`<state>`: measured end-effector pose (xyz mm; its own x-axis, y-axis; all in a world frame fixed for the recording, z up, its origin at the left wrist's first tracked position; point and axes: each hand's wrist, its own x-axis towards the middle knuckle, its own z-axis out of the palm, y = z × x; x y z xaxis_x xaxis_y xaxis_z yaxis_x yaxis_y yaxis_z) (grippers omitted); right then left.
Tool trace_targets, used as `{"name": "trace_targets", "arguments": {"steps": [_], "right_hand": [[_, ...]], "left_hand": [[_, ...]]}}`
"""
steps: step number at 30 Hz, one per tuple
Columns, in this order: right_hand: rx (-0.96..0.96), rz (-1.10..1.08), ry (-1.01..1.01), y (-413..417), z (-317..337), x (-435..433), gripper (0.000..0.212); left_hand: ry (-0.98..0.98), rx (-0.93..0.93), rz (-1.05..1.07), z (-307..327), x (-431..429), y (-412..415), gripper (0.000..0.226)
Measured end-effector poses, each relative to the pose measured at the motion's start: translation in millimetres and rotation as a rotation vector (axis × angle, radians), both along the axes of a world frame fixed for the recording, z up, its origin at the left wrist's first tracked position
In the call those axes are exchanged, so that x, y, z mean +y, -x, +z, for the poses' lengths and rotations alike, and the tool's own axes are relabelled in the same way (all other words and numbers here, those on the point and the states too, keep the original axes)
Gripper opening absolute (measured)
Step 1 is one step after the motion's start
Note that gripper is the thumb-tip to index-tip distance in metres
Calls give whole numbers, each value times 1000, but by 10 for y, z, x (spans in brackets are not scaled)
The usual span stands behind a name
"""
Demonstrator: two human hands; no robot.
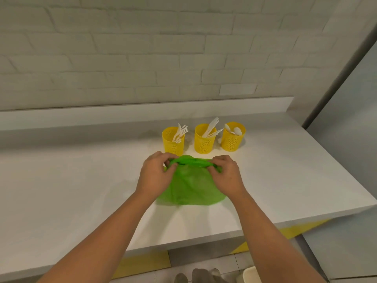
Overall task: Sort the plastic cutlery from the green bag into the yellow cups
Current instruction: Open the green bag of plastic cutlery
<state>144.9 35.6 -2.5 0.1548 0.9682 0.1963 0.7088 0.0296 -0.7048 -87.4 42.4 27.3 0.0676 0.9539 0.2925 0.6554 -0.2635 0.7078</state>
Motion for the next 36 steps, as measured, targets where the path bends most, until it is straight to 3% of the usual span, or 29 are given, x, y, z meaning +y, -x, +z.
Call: {"name": "trace_targets", "arguments": {"steps": [3, 7, 12, 14, 16, 18, 20, 24, 27, 30, 32, 34, 36], "right_hand": [[202, -41, 89, -106, 123, -61, 19], [524, -157, 208, -190, 217, -170, 23], [324, 31, 1, -55, 256, -159, 30], [241, 25, -20, 0, 253, -121, 23], [408, -120, 43, -24, 255, -91, 19], [834, -323, 118, -93, 314, -89, 22], [1141, -401, 153, -187, 360, -86, 21], [1333, -362, 101, -346, 493, -146, 19], [1139, -281, -56, -365, 701, -125, 20], [649, -8, -206, -135, 952, -77, 21], [86, 170, -110, 50, 905, -15, 41], [-386, 208, 125, 184, 806, 68, 51], [-532, 196, 305, 211, 769, 139, 42]], "left_hand": [[49, -196, 69, 62, -37, 51, 26], [56, -138, 88, 16, -120, 108, 26], [53, 320, -13, 44, -55, -78, 42], [78, 345, -35, 76, -16, -138, 32], [113, 146, -29, 117, 3, -115, 21], [150, -78, 0, 189, 24, -35, 8], [172, -234, 92, 235, 50, 63, 13], [365, -619, 288, 343, 70, 142, 15], [474, -667, 233, 491, 92, 88, 9], [495, -600, 142, 599, 129, 56, 17], [456, -578, 122, 576, 161, 57, 28], [391, -589, 101, 580, 148, 40, 32], [353, -627, 117, 554, 157, 46, 20]]}}
